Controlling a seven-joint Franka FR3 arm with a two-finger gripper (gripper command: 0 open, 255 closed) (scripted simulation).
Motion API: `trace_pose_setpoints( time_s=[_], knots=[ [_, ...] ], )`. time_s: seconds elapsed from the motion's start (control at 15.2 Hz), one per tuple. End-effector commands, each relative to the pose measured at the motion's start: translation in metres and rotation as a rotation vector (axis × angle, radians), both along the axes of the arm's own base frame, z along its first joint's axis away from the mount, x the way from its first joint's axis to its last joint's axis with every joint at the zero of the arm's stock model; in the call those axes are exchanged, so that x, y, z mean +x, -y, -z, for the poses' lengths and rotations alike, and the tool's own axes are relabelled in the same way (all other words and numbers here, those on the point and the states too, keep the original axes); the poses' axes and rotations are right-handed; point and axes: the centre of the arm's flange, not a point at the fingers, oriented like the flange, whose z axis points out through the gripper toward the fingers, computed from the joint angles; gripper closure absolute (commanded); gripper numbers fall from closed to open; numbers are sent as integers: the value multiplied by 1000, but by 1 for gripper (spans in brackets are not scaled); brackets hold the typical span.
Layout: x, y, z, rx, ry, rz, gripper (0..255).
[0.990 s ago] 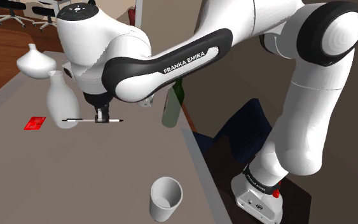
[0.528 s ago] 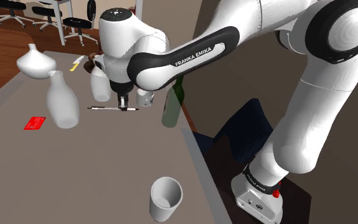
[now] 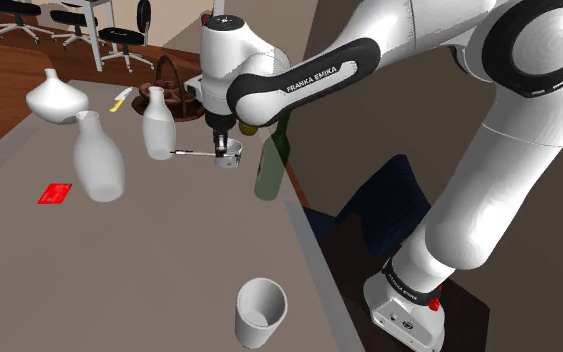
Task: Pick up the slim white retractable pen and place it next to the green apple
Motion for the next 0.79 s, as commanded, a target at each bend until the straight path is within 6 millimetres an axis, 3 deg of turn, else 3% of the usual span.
trace_pose_setpoints(
  time_s=[0.0,0.73],
  knots=[
    [8,26,0,0,0,-2,255],
    [54,164,-1,0,0,-2,255]
  ],
)
